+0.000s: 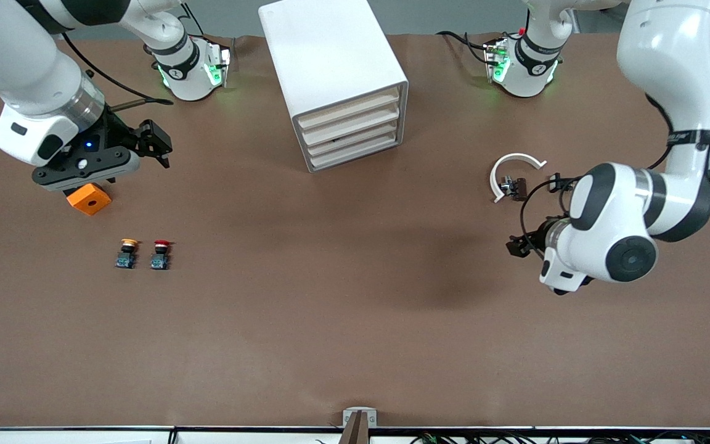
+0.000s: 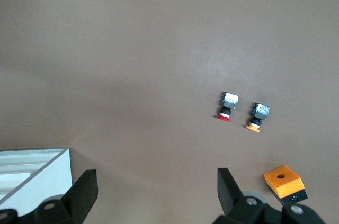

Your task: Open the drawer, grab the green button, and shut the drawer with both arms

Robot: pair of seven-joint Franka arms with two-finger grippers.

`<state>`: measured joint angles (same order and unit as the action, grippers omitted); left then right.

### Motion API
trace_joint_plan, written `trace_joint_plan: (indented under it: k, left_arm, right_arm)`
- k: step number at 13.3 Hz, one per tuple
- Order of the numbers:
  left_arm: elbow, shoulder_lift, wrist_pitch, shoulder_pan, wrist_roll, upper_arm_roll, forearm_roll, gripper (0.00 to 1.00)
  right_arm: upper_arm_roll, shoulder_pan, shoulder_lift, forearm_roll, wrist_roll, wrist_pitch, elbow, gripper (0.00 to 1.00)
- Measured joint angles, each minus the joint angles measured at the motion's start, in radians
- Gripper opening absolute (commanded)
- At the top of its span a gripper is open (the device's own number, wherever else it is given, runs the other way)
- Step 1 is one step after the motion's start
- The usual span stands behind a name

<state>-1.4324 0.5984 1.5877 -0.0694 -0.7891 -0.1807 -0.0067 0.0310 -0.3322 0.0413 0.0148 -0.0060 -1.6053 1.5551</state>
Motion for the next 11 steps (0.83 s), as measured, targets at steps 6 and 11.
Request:
trace_joint_plan:
  k: [6,11]
  left_arm:
    - [0.026,0.11,0.004,-0.046,-0.221,0.0,-0.091,1.0]
    - [0.031,0.15,-0.014,-0.046,-0.534,0.0,-0.188,1.0]
  right_arm:
    - [0.002,-0.011,0.0,0.0,0.0,-0.01,-0.008,1.0]
    - [0.002,-0.011,0.0,0.0,0.0,-0.01,-0.013,1.0]
